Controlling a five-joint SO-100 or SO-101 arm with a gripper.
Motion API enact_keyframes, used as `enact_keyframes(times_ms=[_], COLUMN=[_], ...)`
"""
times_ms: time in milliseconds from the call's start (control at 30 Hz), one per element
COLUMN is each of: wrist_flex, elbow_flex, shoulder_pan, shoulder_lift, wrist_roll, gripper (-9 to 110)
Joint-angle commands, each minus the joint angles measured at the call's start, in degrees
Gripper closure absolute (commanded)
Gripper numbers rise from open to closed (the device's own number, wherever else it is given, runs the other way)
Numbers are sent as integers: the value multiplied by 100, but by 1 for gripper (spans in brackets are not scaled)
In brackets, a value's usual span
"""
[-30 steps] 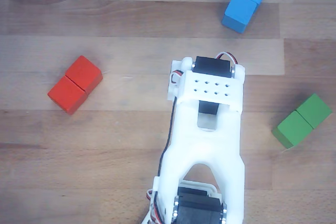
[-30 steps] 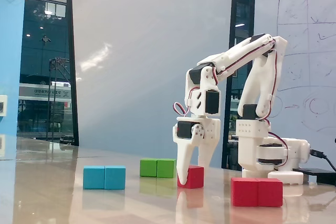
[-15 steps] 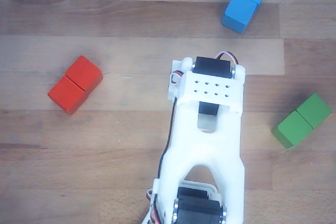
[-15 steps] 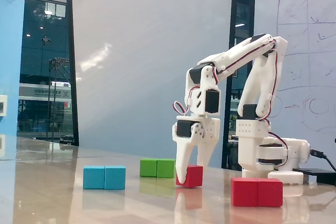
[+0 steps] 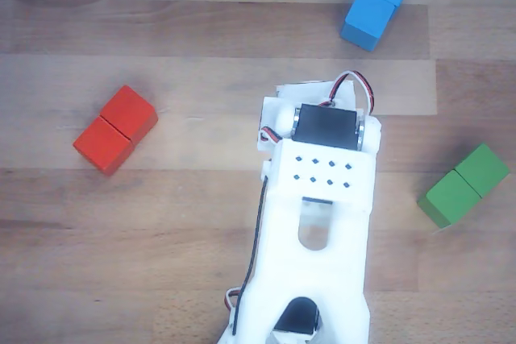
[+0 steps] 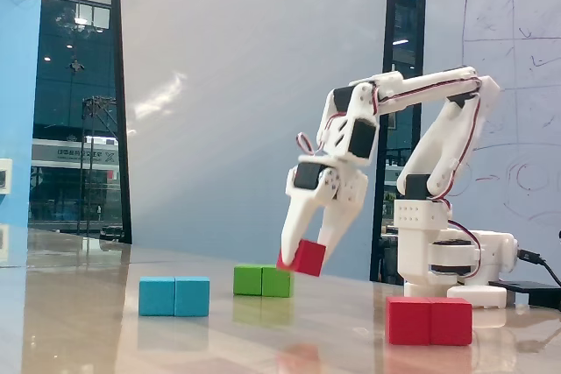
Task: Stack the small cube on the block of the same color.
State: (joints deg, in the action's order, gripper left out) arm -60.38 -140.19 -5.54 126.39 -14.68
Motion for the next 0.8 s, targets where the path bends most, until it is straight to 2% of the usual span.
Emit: enact_keyframes(times_ms=[0, 500, 767], wrist_flex=[-35, -35, -396], elbow_flex=[132, 149, 1204], shoulder_pan=[369, 2347, 3393], shoulder_lift=[756, 1477, 1459], wrist_roll=[-70, -62, -18], gripper=[90, 90, 90])
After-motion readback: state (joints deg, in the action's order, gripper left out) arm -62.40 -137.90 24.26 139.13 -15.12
